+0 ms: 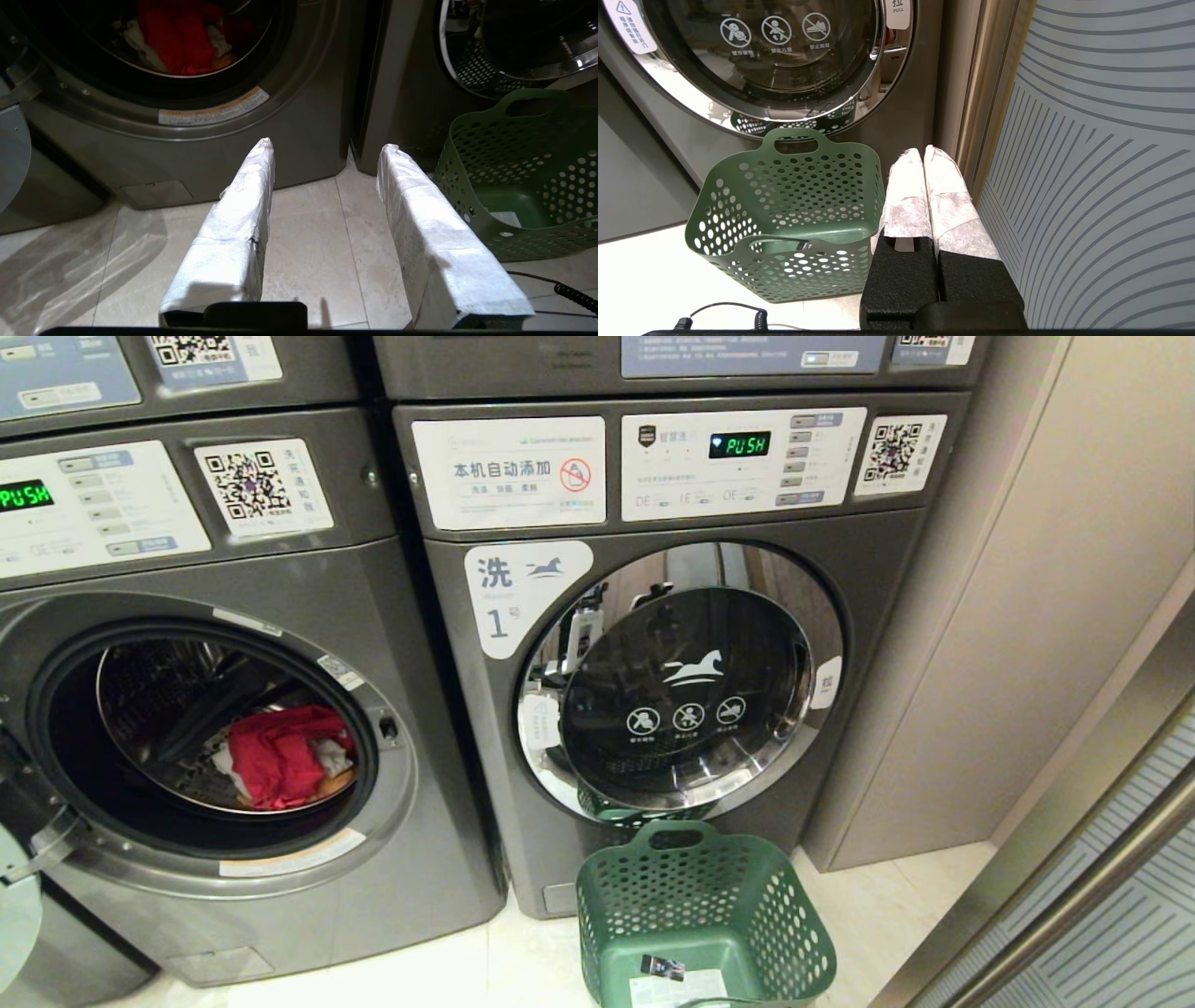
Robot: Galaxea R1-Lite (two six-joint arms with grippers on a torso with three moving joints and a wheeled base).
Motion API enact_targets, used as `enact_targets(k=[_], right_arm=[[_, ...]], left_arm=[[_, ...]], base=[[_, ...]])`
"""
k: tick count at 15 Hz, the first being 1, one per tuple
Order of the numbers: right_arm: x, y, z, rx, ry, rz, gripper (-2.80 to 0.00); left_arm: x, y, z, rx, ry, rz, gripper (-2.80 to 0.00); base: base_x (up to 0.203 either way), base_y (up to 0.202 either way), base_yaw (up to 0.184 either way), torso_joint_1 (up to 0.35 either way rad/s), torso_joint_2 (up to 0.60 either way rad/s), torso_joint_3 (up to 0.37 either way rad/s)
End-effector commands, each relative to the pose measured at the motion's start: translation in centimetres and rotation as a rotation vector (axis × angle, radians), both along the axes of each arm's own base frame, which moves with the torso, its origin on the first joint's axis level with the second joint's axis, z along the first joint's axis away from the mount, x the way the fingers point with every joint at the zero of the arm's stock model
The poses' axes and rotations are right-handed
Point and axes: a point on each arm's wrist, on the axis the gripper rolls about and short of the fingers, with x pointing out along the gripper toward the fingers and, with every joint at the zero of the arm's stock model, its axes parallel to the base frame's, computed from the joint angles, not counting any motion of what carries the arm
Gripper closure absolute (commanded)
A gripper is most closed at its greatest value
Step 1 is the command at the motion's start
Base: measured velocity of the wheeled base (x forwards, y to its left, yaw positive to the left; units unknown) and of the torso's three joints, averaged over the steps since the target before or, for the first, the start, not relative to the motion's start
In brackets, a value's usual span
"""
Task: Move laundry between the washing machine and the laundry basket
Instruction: Pick a cloth and place it into the basket
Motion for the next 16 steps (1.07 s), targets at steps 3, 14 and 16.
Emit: enact_targets(k=[3, 14, 16], right_arm=[[0.0, 0.0, 0.0, 0.000, -0.001, 0.000, 0.00], [0.0, 0.0, 0.0, -0.001, 0.000, 0.000, 0.00], [0.0, 0.0, 0.0, -0.002, 0.000, 0.000, 0.00]], left_arm=[[-0.7, -0.1, -0.8, -0.034, 0.019, 0.017, 0.00], [-1.1, -0.2, -1.2, -0.132, 0.013, -0.022, 0.00], [-1.2, -0.3, -0.9, -0.080, -0.032, -0.092, 0.00]], base=[[0.000, 0.000, 0.000, 0.000, 0.00, 0.000], [0.000, 0.000, 0.000, 0.000, 0.00, 0.000], [0.000, 0.000, 0.000, 0.000, 0.00, 0.000]])
